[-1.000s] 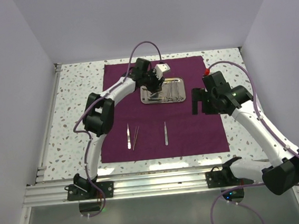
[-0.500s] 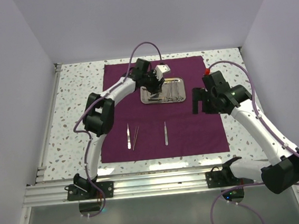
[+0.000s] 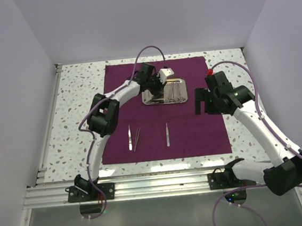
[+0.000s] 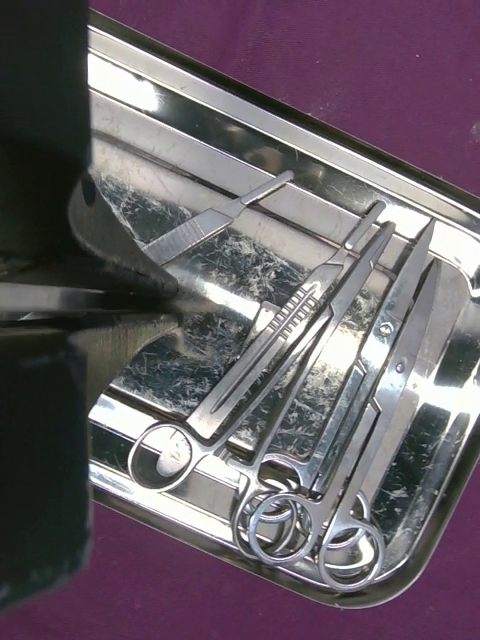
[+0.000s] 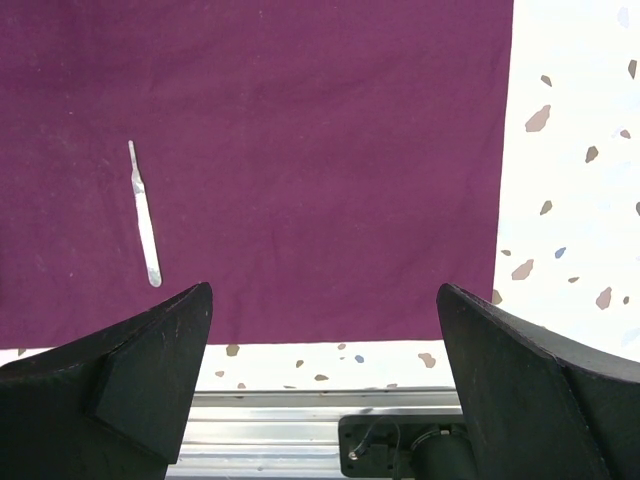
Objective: Open and lay out the surgical kit
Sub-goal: Pick up the medical item from the container, then place the medical item in the surgical kit.
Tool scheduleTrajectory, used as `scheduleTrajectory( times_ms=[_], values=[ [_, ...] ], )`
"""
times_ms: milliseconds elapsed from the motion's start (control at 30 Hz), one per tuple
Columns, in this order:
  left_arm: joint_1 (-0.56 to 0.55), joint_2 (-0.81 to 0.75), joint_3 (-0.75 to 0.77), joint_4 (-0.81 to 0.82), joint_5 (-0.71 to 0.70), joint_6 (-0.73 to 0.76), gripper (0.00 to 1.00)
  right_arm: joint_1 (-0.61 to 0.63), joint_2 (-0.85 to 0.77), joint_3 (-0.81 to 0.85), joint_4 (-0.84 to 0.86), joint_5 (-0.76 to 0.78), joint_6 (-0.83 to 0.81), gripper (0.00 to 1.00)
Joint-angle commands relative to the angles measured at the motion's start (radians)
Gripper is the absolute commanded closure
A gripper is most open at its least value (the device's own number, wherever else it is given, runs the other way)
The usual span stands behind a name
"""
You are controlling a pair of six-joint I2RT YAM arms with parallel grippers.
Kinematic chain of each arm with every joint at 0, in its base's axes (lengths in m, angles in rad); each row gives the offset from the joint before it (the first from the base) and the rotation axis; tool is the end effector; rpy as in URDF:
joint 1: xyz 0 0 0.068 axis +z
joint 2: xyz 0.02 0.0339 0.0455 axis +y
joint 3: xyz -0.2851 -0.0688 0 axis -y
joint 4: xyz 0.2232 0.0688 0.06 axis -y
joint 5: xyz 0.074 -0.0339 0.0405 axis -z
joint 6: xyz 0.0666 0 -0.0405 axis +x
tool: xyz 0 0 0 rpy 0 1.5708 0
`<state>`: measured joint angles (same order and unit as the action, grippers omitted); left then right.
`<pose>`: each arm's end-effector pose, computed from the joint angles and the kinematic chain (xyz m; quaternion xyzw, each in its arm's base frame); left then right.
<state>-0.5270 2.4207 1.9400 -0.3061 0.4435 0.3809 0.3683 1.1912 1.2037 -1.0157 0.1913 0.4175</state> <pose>0.4649 -0.3036 0.1567 0.4708 0.7734 -0.2299 0.3569 0.2021 0.0644 0.3236 0.0502 0.9547 0.0220 0.2926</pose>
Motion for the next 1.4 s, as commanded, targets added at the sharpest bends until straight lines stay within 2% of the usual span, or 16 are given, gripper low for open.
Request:
scheduleTrajectory(
  times_ms=[0, 100, 267, 400, 733, 867, 1000, 1200, 1367],
  values=[
    [-0.005, 0.02, 0.025, 0.025, -0.026, -0.026, 0.87, -0.005, -0.008, -0.001, 0.031, 0.0, -0.016, 0.02],
    [-0.005, 0.015, 0.031, 0.033, -0.029, -0.034, 1.0, -0.006, -0.01, 0.0, 0.029, 0.0, -0.01, 0.02],
    [-0.005, 0.008, 0.031, 0.035, -0.063, -0.051, 1.0, -0.006, -0.018, -0.009, 0.029, -0.003, -0.006, 0.02],
    [-0.005, 0.006, 0.071, 0.039, -0.146, -0.108, 1.0, -0.006, -0.024, -0.015, 0.032, -0.007, -0.002, 0.02],
    [-0.005, -0.083, 0.171, 0.081, -0.144, -0.289, 1.0, -0.008, -0.042, -0.029, 0.04, -0.026, 0.012, 0.02],
    [-0.008, -0.078, 0.195, -0.007, -0.153, -0.292, 1.0, -0.006, -0.056, -0.041, 0.045, -0.033, 0.018, 0.02],
    [-0.008, -0.052, 0.214, -0.18, -0.164, -0.324, 1.0, -0.008, -0.074, -0.052, 0.051, -0.047, 0.02, 0.02],
    [-0.037, -0.152, 0.03, -0.203, -0.052, -0.401, 1.0, -0.006, -0.108, -0.092, 0.066, -0.081, 0.027, 0.02],
    [-0.08, -0.331, -0.125, -0.17, -0.109, -0.462, 1.0, -0.008, -0.142, -0.138, 0.092, -0.121, 0.038, 0.02]
  ],
)
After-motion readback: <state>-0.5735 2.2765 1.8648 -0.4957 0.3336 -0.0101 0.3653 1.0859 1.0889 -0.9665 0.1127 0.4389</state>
